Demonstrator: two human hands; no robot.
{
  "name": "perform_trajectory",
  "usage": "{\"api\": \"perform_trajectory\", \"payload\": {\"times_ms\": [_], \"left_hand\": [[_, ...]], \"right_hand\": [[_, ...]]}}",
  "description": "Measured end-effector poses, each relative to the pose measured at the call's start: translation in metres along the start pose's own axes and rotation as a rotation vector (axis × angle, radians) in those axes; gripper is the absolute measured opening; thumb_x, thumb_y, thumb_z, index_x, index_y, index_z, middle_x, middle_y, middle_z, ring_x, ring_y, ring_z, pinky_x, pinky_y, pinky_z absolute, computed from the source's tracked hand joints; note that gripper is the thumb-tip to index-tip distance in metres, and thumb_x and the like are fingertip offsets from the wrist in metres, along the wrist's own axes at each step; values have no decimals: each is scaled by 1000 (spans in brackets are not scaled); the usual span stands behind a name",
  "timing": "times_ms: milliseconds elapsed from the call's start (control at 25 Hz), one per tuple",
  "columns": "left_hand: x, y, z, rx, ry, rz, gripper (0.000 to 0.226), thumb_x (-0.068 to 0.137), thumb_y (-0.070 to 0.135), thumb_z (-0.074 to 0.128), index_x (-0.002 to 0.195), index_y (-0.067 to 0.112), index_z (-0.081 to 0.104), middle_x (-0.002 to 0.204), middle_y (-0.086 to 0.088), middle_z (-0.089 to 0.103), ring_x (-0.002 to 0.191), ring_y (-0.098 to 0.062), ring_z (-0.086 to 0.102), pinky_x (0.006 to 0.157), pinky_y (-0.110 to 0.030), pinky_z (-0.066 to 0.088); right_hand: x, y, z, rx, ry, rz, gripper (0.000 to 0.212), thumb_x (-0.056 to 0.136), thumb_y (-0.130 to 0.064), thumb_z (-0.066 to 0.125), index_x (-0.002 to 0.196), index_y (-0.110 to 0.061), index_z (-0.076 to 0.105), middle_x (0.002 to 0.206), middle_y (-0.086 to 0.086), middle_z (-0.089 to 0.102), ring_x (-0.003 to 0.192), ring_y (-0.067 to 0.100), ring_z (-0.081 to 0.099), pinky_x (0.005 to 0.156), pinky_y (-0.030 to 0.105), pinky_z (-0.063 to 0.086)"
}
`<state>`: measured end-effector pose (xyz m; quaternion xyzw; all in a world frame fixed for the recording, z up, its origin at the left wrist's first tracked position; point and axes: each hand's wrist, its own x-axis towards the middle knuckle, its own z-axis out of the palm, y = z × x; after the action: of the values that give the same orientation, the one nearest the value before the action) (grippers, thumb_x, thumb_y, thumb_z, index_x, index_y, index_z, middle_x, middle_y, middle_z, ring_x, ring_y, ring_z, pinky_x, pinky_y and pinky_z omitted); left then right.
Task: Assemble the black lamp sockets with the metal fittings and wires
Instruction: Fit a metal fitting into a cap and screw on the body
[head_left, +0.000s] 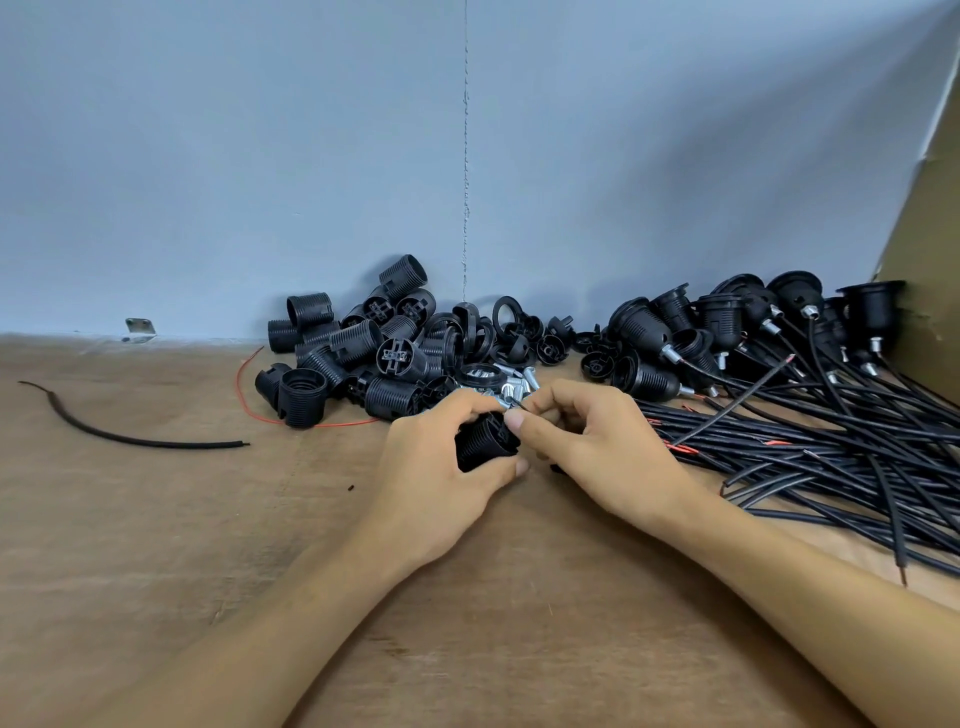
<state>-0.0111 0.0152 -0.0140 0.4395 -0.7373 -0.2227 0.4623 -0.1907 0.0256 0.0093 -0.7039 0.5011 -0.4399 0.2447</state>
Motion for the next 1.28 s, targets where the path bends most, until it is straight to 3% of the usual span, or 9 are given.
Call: {"api": "perform_trajectory", "payload": {"times_ms": [120, 200, 320, 480, 600, 800, 1000, 1120, 1280], "left_hand": [[2, -4, -2, -64, -10, -27, 42, 72, 22, 89, 100, 42, 66, 99, 22, 72, 102, 4, 65, 97, -26, 51], [2, -5, -4, -104, -15, -25, 43, 72, 23, 88, 102, 44, 65, 104, 22, 72, 107, 0, 65, 102, -35, 50], [3, -6, -5, -171, -18, -19, 42, 70, 28, 82, 104, 43, 65, 107, 20, 71, 110, -3, 66, 104, -36, 50], [3, -7, -6, -174, -31, 4, 42, 71, 29, 81, 106, 44, 64, 109, 21, 71, 111, -2, 65, 104, -35, 49], [3, -6, -5, -167, -43, 2, 43, 71, 32, 81, 108, 47, 64, 109, 22, 71, 111, -1, 65, 104, -35, 49], [3, -6, -4, -152, -58, -4, 42, 72, 36, 78, 109, 50, 63, 106, 24, 72, 107, 1, 66, 101, -34, 51], [2, -6, -5, -163, -79, 5, 38, 76, 35, 75, 110, 49, 65, 106, 21, 73, 106, -2, 68, 100, -38, 53], [2, -5, -6, -164, -88, 5, 38, 77, 35, 74, 110, 50, 65, 105, 21, 74, 105, -2, 68, 98, -37, 54], [2, -4, -7, -137, -89, 15, 33, 77, 35, 73, 105, 50, 67, 103, 23, 72, 102, 1, 67, 91, -21, 52]], "right_hand": [[2, -1, -9, 90, -41, -39, 7, 92, -24, 70, 88, -19, 71, 81, 5, 71, 81, 30, 66, 80, 43, 54], [4, -2, -13, 132, -68, -48, 7, 92, -24, 70, 91, -18, 73, 85, 3, 73, 82, 23, 67, 81, 37, 53], [6, -4, -17, 297, -101, -10, 11, 91, -25, 69, 93, -17, 76, 88, -2, 74, 82, 6, 66, 72, 18, 52], [8, -6, -16, 496, -84, 61, 15, 84, -17, 74, 99, -12, 75, 91, 8, 76, 86, 12, 70, 75, 17, 52], [4, -6, -13, 253, -38, -23, 9, 87, -14, 75, 95, -19, 76, 86, 2, 73, 80, 9, 64, 76, 15, 49], [1, -6, -12, -293, 8, -393, 14, 88, -10, 72, 96, -20, 77, 84, -15, 63, 82, 9, 57, 78, 22, 46], [2, -5, -15, -418, -31, -481, 13, 89, -10, 70, 97, -19, 75, 91, -6, 64, 86, 9, 54, 79, 25, 45], [3, -4, -15, -424, -41, -477, 13, 90, -11, 69, 98, -20, 74, 92, -7, 62, 87, 7, 52, 80, 19, 41], [3, -4, -15, -469, -62, -492, 9, 94, -13, 65, 99, -19, 70, 92, -9, 58, 89, 8, 48, 81, 17, 39]]}}
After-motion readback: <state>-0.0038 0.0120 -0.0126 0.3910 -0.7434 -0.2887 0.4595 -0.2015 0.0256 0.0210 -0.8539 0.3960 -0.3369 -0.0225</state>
